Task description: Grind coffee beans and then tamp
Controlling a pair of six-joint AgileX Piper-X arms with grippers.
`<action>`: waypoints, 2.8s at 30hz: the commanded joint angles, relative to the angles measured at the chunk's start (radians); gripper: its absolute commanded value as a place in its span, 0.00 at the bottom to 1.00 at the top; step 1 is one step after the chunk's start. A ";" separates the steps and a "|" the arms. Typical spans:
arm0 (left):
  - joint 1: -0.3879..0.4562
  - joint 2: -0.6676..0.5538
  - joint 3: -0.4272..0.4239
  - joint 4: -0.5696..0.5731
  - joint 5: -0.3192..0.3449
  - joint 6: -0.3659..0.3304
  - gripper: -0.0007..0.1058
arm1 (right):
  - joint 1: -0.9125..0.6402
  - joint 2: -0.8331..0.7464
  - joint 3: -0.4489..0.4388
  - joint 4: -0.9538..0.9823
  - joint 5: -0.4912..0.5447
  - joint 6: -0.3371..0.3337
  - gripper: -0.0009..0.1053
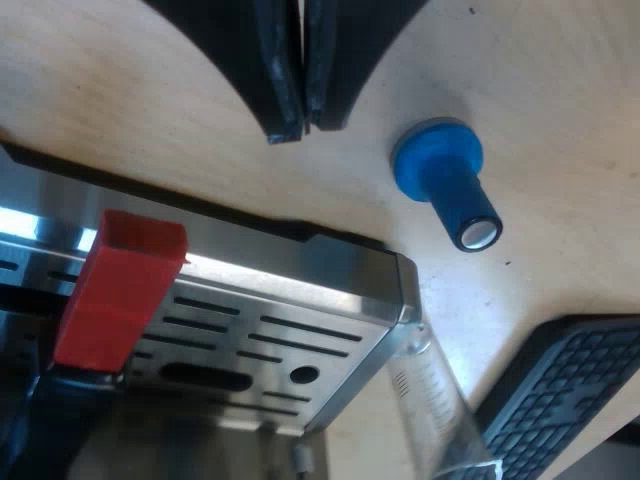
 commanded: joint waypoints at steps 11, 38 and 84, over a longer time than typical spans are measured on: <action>-0.003 -0.002 -0.002 -0.012 0.013 0.005 0.73 | 0.000 0.132 -0.004 -0.149 0.225 0.005 0.01; -0.003 -0.002 -0.002 -0.012 0.038 0.005 0.73 | 0.000 0.191 -0.003 -0.209 0.328 0.005 0.01; -0.003 -0.002 0.006 -0.012 0.038 0.005 0.73 | -0.111 0.270 -0.003 -0.343 0.259 -0.003 0.01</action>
